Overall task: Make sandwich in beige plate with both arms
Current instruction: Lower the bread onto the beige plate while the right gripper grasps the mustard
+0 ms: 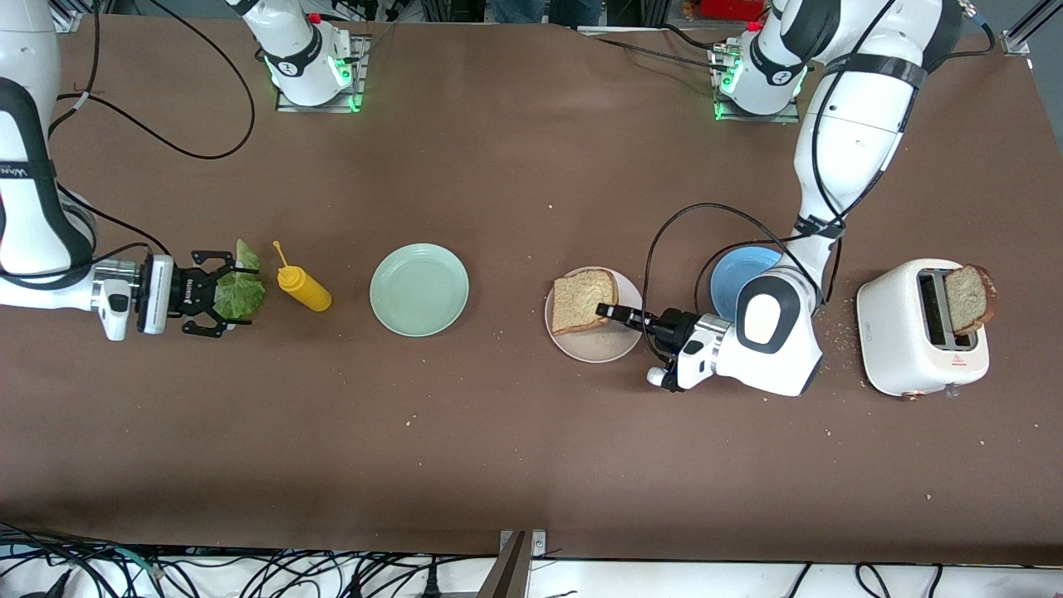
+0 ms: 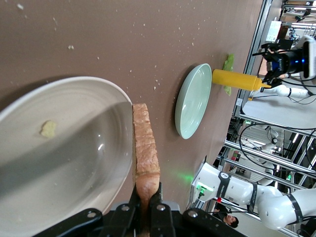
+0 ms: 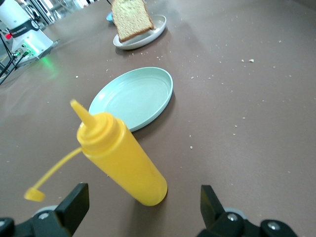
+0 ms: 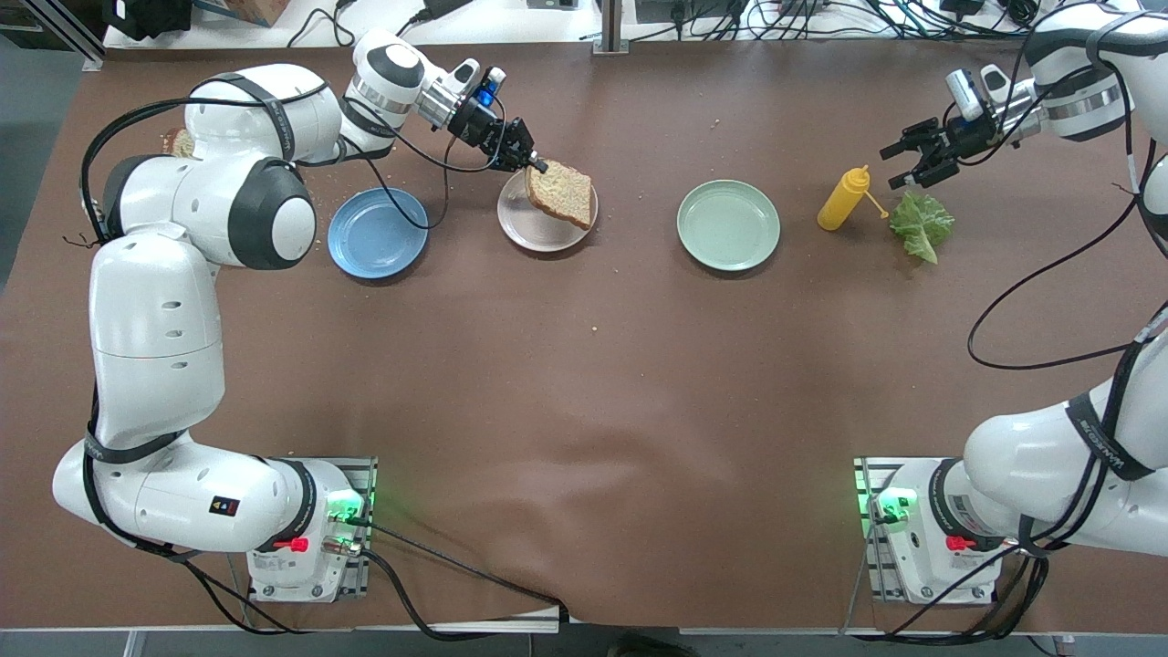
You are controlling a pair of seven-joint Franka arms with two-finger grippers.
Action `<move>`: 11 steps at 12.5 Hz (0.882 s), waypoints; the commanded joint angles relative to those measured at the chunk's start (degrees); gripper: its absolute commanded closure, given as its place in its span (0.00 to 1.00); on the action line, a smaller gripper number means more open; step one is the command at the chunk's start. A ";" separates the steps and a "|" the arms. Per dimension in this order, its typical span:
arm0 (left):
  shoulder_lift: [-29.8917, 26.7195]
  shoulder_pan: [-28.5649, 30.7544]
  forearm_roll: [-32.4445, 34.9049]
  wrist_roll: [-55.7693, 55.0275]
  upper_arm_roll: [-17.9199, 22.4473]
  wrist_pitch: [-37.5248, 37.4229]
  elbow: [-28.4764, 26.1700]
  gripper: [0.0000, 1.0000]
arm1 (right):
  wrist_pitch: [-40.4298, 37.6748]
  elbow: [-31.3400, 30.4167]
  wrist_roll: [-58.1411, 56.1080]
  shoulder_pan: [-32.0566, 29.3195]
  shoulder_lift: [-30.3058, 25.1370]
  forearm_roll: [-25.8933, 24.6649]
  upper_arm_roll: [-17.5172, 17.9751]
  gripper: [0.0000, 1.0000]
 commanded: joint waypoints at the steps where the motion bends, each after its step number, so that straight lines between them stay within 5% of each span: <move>1: -0.76 -0.17 -1.62 2.59 0.51 0.60 0.24 0.39 | -0.01 -0.35 -7.44 -2.10 3.51 4.10 0.53 0.00; 2: -0.85 0.01 -1.44 2.42 0.68 0.69 0.07 0.00 | -0.01 -0.79 -8.68 -2.19 3.96 4.81 0.62 0.00; 11: -4.01 0.62 4.35 -3.02 3.32 1.74 0.16 0.00 | -2.91 -6.06 -17.48 -2.28 5.19 8.42 0.62 0.00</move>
